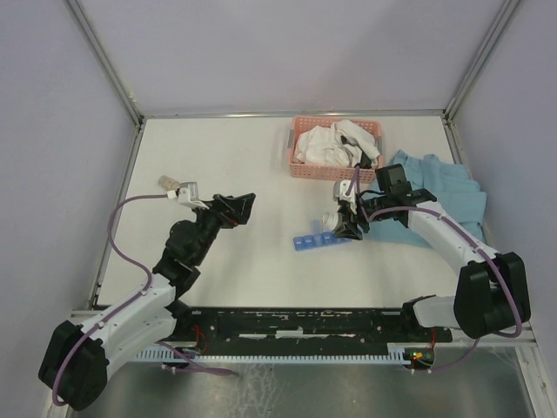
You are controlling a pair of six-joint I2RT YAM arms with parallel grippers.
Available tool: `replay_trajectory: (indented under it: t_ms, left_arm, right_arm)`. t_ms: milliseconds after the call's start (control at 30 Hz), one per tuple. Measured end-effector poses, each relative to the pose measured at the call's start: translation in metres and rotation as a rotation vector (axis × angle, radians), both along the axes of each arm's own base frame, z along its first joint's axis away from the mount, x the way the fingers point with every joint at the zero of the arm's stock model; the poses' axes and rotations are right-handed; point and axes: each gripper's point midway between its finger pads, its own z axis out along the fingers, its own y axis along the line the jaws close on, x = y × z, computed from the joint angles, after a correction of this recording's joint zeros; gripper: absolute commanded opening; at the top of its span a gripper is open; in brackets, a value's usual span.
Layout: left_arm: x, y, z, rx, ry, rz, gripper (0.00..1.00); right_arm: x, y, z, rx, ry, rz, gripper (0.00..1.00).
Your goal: Sort the pills into containers
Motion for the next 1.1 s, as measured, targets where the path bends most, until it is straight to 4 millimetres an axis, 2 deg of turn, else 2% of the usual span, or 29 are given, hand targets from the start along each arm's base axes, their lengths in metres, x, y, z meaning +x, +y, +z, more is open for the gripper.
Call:
replay_trajectory:
  t_ms: [233,400,533,600,733,1100]
  left_arm:
    - [0.012,0.002,0.004,-0.031,-0.058,0.045,0.99]
    - [0.012,-0.015,-0.003,0.010,-0.075,0.014,0.99]
    - [0.005,-0.028,0.004,0.017,-0.118,-0.024,0.99]
    - [0.004,-0.024,0.008,0.006,-0.138,-0.009,0.99]
    - [0.002,-0.015,0.003,-0.002,-0.140,0.026,0.99]
    - [0.002,-0.009,0.006,-0.014,-0.149,0.053,0.99]
  right_arm:
    - [0.004,-0.006,-0.022,-0.127,0.020,0.050,0.01]
    - [0.001,-0.008,-0.036,-0.189,0.030,0.078,0.01]
    - [0.000,-0.010,-0.049,-0.243,0.055,0.086,0.01]
    - [0.000,-0.011,-0.053,-0.266,0.057,0.091,0.01]
    - [0.001,-0.012,-0.059,-0.303,0.057,0.092,0.01]
    - [0.001,-0.012,-0.073,-0.396,0.053,0.115,0.01]
